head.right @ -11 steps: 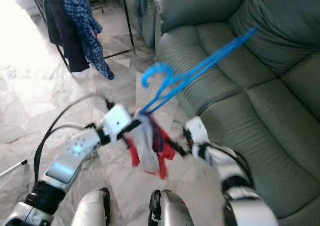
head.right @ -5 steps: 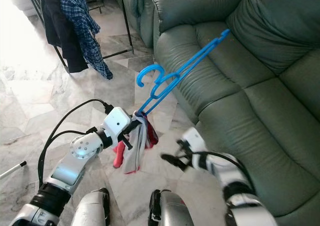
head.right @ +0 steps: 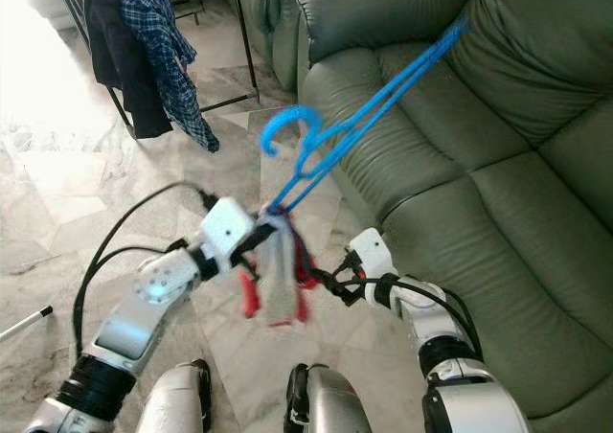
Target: Hang hanger
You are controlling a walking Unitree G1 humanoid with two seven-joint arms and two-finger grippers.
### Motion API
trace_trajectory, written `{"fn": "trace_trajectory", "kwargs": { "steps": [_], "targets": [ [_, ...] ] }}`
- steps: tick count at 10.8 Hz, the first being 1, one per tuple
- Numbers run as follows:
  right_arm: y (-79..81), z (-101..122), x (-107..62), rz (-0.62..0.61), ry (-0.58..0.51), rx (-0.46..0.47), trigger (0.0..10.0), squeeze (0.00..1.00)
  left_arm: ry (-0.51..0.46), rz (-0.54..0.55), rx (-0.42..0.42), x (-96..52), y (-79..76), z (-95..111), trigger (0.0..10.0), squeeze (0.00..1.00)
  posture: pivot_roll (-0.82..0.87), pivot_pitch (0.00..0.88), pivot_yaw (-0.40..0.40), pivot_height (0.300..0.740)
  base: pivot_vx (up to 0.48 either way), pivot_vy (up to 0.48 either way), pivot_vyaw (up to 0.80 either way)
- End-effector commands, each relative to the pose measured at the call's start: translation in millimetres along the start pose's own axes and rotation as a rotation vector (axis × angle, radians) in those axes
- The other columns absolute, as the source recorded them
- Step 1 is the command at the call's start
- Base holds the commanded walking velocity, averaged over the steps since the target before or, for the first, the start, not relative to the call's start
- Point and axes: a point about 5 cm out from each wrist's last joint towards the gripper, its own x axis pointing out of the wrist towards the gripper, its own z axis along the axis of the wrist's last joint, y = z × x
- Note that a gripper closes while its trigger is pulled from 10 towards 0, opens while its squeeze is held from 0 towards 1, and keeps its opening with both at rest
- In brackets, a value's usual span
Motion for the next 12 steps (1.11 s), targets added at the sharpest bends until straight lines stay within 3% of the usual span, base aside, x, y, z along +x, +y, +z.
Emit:
{"fn": "trace_trajectory", "kwargs": {
  "steps": [1,3,5,7,10,12],
  "targets": [
    [-1.2,-3,-0.3,-0.025,0.011,0.028,10.0,0.00,-0.041,-0.015,-0.004,2.9,-4.8,11,10.0,0.00,0.01,0.194,-0.090,0.740,0.000,0.000,0.00],
    [5.2,13,10.9,0.002,-0.049,0.031,10.0,0.00,-0.044,-0.015,0.004,4.2,-5.9,14,10.0,0.00,0.01,0.196,-0.093,0.740,0.000,0.000,0.00],
    [0.8,33,15.8,-0.004,-0.132,0.073,10.0,0.00,0.043,0.056,0.031,-4.4,13.2,-6,10.0,0.00,0.02,0.206,-0.108,0.740,0.000,0.000,0.00],
    [10.9,26,27.1,-0.041,-0.059,0.094,10.0,0.00,0.029,0.095,0.061,-8.3,28.6,6,10.0,0.00,0.08,0.253,-0.124,0.740,0.000,0.000,0.00],
    [42.8,60,60.3,-0.006,-0.105,0.133,10.0,0.00,0.008,0.127,0.089,-18.6,32.9,20,10.0,0.00,0.16,0.306,-0.157,0.740,0.000,0.000,0.00],
    [59.3,82,73.8,0.032,-0.117,0.047,10.0,0.00,0.010,0.156,0.092,-23.2,32.2,23,10.0,0.00,0.18,0.322,-0.192,0.740,0.000,0.000,0.00]
  ]
}}
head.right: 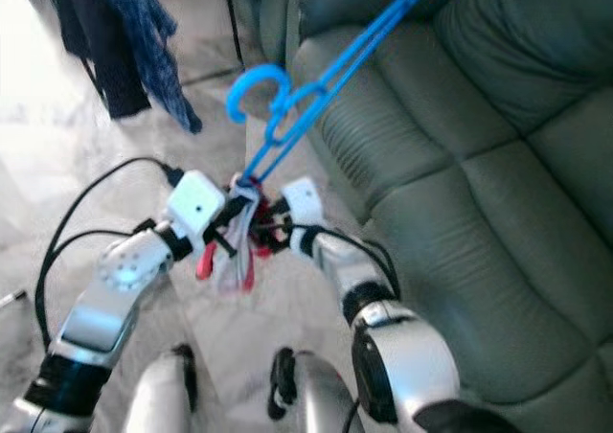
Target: Hang hanger
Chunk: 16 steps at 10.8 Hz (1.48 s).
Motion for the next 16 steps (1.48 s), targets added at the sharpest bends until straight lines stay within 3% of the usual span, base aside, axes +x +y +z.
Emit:
{"fn": "trace_trajectory", "kwargs": {
  "steps": [1,3,5,7,8,10,11,12,14,16],
  "targets": [
    [-5.1,-9,-3.2,-0.052,0.055,-0.013,0.0,0.00,-0.041,0.001,0.014,-1.5,-3.1,13,10.0,0.00,0.18,0.327,-0.198,0.740,0.000,0.000,0.00],
    [-19.8,-22,-11.9,-0.183,0.128,0.004,0.0,0.00,-0.077,0.021,0.009,-5.9,1.2,29,10.0,0.00,0.18,0.336,-0.200,0.740,0.000,0.000,0.00],
    [-33.9,-47,-28.0,-0.320,0.215,0.115,0.0,0.00,-0.114,0.038,0.004,-8.1,7.2,45,10.0,0.00,0.18,0.338,-0.199,0.740,0.000,0.000,0.00],
    [-45.1,-51,-36.9,-0.379,0.214,0.123,0.0,0.00,-0.106,0.052,0.018,-10.4,12.9,45,10.0,0.00,0.18,0.325,-0.200,0.740,0.000,0.000,0.00],
    [-57.5,-46,-43.6,-0.409,0.181,0.100,0.0,0.00,-0.068,0.055,0.043,-14.6,15.5,34,10.0,0.00,0.17,0.313,-0.199,0.740,0.000,0.000,0.00],
    [-99.8,-25,-70.5,-0.537,0.058,0.086,0.0,0.00,0.080,0.050,0.112,-29.1,20.2,-11,10.0,0.00,0.13,0.275,-0.190,0.740,0.000,0.000,0.00],
    [-129.7,-2,-93.2,-0.621,-0.065,0.083,0.0,0.00,0.166,0.099,0.116,-39.6,29.7,-41,10.0,0.00,0.10,0.240,-0.175,0.740,0.000,0.000,0.00],
    [-140.8,13,-102.4,-0.621,-0.131,0.071,0.0,0.00,0.206,0.130,0.118,-44.9,34.5,-54,10.0,0.00,0.09,0.218,-0.168,0.740,0.000,0.000,0.00],
    [-147.5,39,-108.9,-0.561,-0.233,-0.012,0.0,0.00,0.309,0.149,0.118,-54.4,38.9,-93,10.0,0.00,0.06,0.137,-0.130,0.740,0.000,0.000,0.00],
    [-133.3,35,-99.1,-0.501,-0.271,-0.029,0.0,0.00,0.439,0.170,0.123,-62.8,41.8,-126,10.0,0.00,0.04,0.070,-0.075,0.740,0.000,0.000,0.00]
  ]
}}
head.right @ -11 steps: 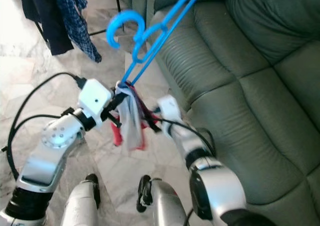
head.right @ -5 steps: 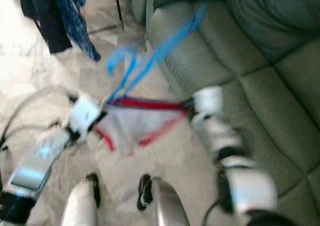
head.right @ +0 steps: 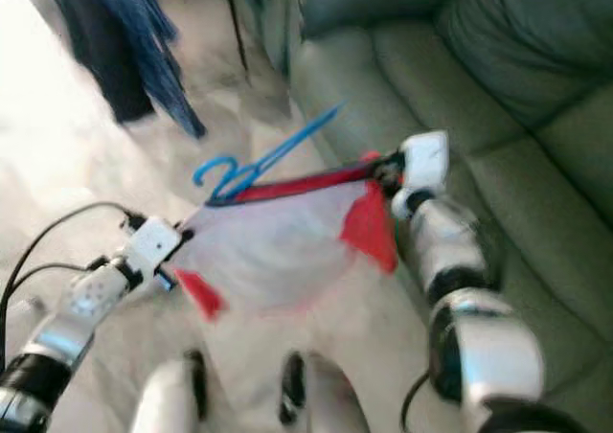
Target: Hang hanger
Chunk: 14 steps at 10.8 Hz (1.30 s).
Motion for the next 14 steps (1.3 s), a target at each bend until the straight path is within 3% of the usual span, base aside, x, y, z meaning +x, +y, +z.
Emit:
{"fn": "trace_trajectory", "kwargs": {
  "steps": [1,2,4,14],
  "targets": [
    [-12.5,1,-7.7,-0.077,-0.048,0.012,0.0,0.00,0.155,0.069,-0.023,-11.1,6.2,-32,10.0,0.00,0.02,0.042,-0.042,0.740,0.000,0.000,0.00],
    [-11.6,-14,-15.6,-0.134,-0.036,0.050,0.0,0.00,0.227,0.111,-0.032,-13.7,11.3,-45,10.0,0.00,0.02,0.020,-0.024,0.740,0.000,0.000,0.00],
    [-12.4,-28,-25.0,-0.191,-0.007,0.036,0.0,0.00,0.211,0.103,-0.091,-14.5,13.7,-49,10.0,0.00,0.01,0.000,-0.015,0.740,0.000,0.000,0.00],
    [-12.4,-28,-25.0,-0.191,-0.007,0.036,0.0,0.00,0.211,0.103,-0.091,-14.5,13.7,-49,10.0,0.00,0.01,0.000,-0.015,0.740,0.000,0.000,0.00]
  ]
}}
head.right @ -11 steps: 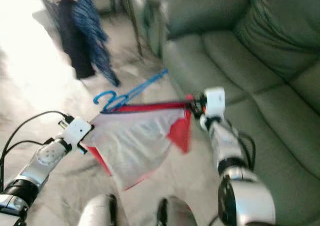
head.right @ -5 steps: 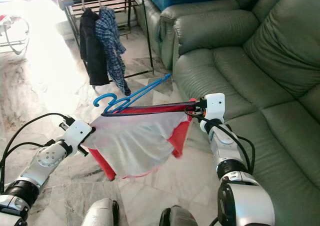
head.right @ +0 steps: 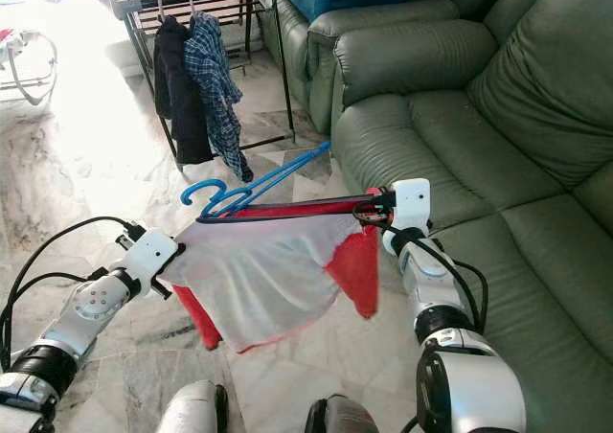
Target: Hang hanger
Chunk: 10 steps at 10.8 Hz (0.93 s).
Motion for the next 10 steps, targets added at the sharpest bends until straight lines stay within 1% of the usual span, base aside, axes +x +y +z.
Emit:
{"fn": "trace_trajectory", "kwargs": {
  "steps": [1,2,3,4,5,6,10],
  "targets": [
    [-25.7,4,-8.3,-0.161,-0.057,0.067,0.0,0.00,-0.059,-0.034,-0.083,-5.2,-7.3,-3,10.0,0.00,0.00,0.000,-0.053,0.740,0.000,0.000,0.00],
    [-28.5,-1,-10.3,-0.199,-0.037,0.105,0.0,0.00,-0.173,-0.098,-0.112,-0.6,-20.3,14,10.0,0.00,0.00,0.000,-0.060,0.740,0.000,0.000,0.00],
    [-29.2,-9,-11.5,-0.234,0.025,0.128,0.0,0.00,-0.206,-0.125,-0.157,2.0,-26.3,21,10.0,0.00,-0.01,0.000,-0.063,0.740,0.000,0.000,0.00],
    [-26.9,-12,-12.6,-0.241,0.022,0.125,0.0,0.00,-0.212,-0.138,-0.178,2.1,-31.6,20,10.0,0.00,-0.01,0.002,-0.064,0.740,0.000,0.000,0.00],
    [-27.1,-15,-13.9,-0.260,0.030,0.152,0.0,0.00,-0.245,-0.197,-0.197,0.7,-40.1,22,10.0,0.00,-0.01,0.005,-0.066,0.740,0.000,0.000,0.00],
    [-28.6,-14,-14.0,-0.267,0.032,0.156,0.0,0.00,-0.254,-0.256,-0.195,-1.1,-44.2,22,10.0,0.00,-0.01,0.007,-0.067,0.740,0.000,0.000,0.00],
    [-28.6,-14,-14.0,-0.267,0.032,0.156,0.0,0.00,-0.254,-0.256,-0.195,-1.1,-44.2,22,10.0,0.00,-0.01,0.007,-0.067,0.740,0.000,0.000,0.00]
  ]
}}
